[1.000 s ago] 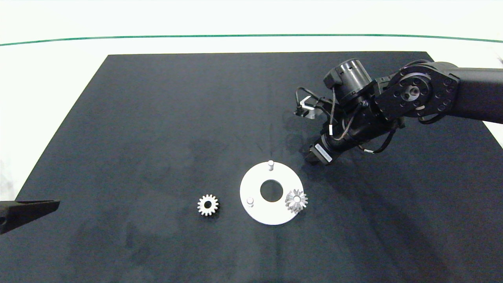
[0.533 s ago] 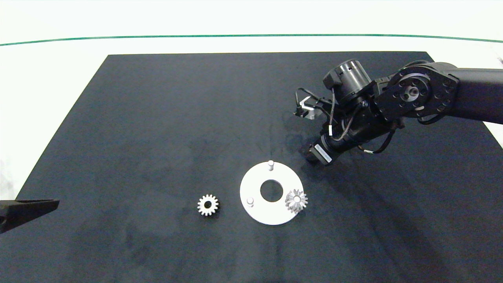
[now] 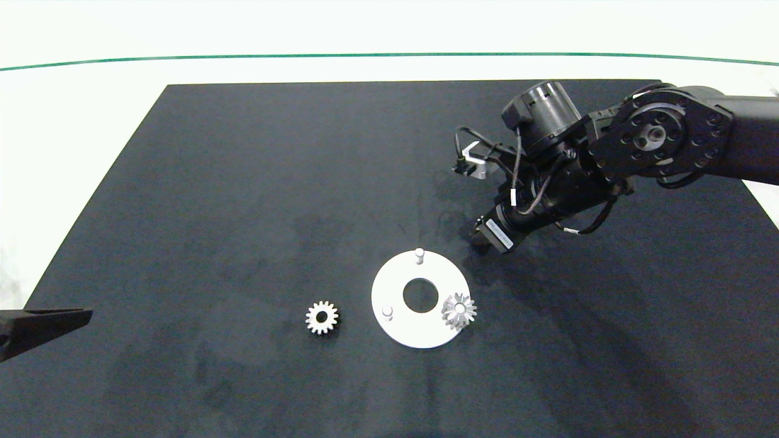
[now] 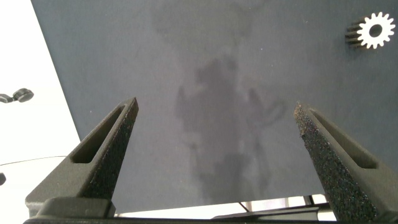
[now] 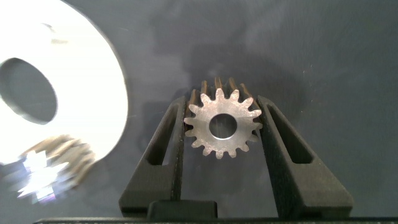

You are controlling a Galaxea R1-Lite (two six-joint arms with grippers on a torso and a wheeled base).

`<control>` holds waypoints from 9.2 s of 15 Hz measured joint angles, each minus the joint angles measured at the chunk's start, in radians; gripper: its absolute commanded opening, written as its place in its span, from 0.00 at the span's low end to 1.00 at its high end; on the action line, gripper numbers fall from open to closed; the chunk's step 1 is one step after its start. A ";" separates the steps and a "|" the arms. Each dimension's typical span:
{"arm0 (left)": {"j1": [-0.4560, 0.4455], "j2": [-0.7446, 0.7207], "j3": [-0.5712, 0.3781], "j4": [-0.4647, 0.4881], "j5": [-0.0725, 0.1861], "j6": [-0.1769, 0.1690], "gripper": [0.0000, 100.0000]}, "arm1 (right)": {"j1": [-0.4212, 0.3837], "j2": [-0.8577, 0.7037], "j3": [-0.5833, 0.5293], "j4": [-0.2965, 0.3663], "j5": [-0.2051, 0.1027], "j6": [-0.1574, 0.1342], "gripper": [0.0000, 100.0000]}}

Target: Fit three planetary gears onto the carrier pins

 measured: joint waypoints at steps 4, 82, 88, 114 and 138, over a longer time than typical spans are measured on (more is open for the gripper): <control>-0.001 -0.006 0.001 0.001 0.000 0.000 1.00 | 0.057 -0.041 -0.058 0.001 -0.003 0.003 0.22; -0.001 -0.036 -0.006 0.003 0.000 0.000 1.00 | -0.016 0.053 -0.107 0.207 -0.075 0.211 1.00; -0.002 -0.036 -0.006 0.003 0.000 0.000 1.00 | -0.013 0.047 -0.107 0.209 -0.074 0.208 1.00; 0.002 -0.034 -0.004 0.001 0.001 0.003 1.00 | -0.029 -0.261 0.500 -0.578 -0.073 0.134 1.00; 0.005 -0.036 -0.007 0.001 0.001 0.003 1.00 | -0.029 -0.154 0.578 -0.653 -0.072 0.189 0.85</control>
